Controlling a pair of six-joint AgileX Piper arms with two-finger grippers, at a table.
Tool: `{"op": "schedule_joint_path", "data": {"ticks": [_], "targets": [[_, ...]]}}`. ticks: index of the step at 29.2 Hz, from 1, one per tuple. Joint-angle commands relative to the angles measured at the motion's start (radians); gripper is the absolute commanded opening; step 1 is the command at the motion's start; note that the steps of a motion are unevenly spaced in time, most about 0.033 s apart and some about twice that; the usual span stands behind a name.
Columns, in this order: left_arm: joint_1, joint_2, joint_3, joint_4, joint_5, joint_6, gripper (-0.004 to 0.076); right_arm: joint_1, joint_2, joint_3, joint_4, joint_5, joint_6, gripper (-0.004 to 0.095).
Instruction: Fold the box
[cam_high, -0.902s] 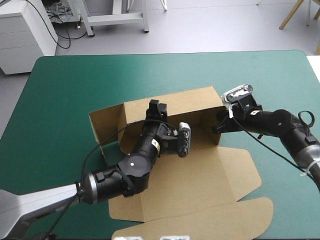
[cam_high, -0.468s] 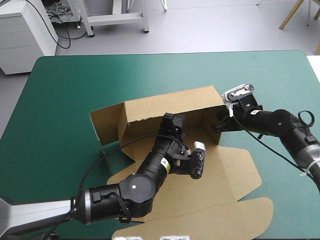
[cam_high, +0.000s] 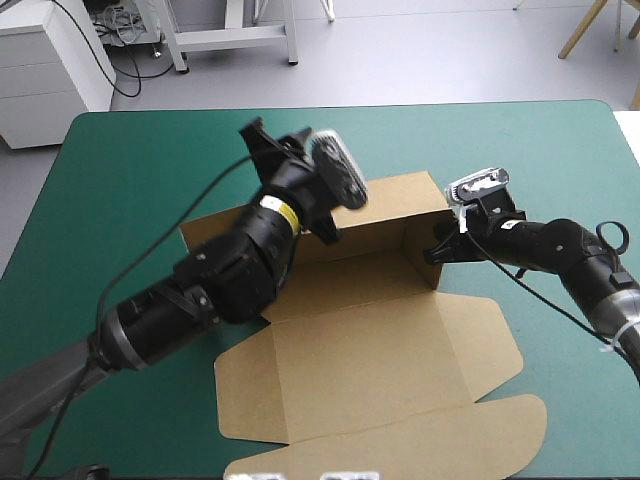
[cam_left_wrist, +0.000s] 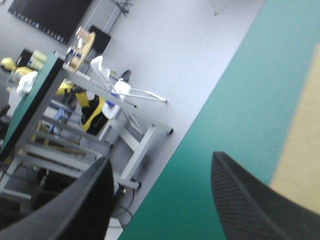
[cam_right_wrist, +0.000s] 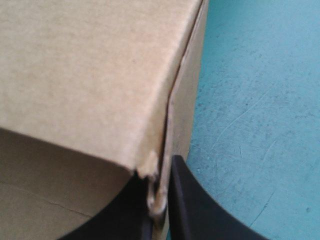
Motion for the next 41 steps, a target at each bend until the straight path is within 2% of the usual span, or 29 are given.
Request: {"op": "schedule_joint_path", "data": {"ticks": [1, 3, 7, 10, 12, 18, 24, 29, 36, 41], "targets": [[0.136, -0.038, -0.167, -0.108, 0.011, 0.065, 0.0403, 0.002, -0.029, -0.026, 0.034, -0.03, 0.017, -0.0018], [0.215, -0.038, -0.234, -0.179, 0.059, 0.107, 0.0393, 0.002, -0.029, -0.026, 0.034, -0.03, 0.032, -0.0018], [0.404, -0.038, -0.355, -0.297, 0.227, 0.15, 0.0391, 0.002, -0.029, -0.026, 0.034, -0.032, 0.065, -0.0018], [0.545, -0.051, -0.363, -0.36, 0.322, 0.15, 0.0391, 0.002, -0.029, -0.026, 0.034, -0.032, 0.081, -0.0017], [0.637, -0.063, -0.341, -0.426, 0.34, 0.15, 0.0391, 0.002, -0.029, -0.026, 0.029, -0.03, 0.087, -0.0018], [0.893, -0.157, -0.153, -0.596, 0.289, 0.126, 0.0391, 0.002, -0.029, -0.026, 0.013, -0.03, 0.134, -0.0017], [1.042, -0.253, 0.153, -0.72, 0.16, 0.123, 0.0391, 0.002, -0.029, -0.026, -0.054, -0.03, 0.234, -0.0018], [1.085, -0.269, 0.362, -0.789, 0.051, 0.119, 0.0368, 0.002, -0.029, -0.026, -0.077, -0.028, 0.268, -0.0017], [1.085, -0.269, 0.443, -0.828, -0.02, 0.119, 0.0364, 0.002, -0.029, -0.063, -0.112, 0.007, 0.334, -0.0017], [1.085, -0.269, 0.453, -0.83, -0.032, 0.119, 0.0363, 0.002, -0.023, -0.22, -0.314, 0.174, 0.525, -0.0009]]}}
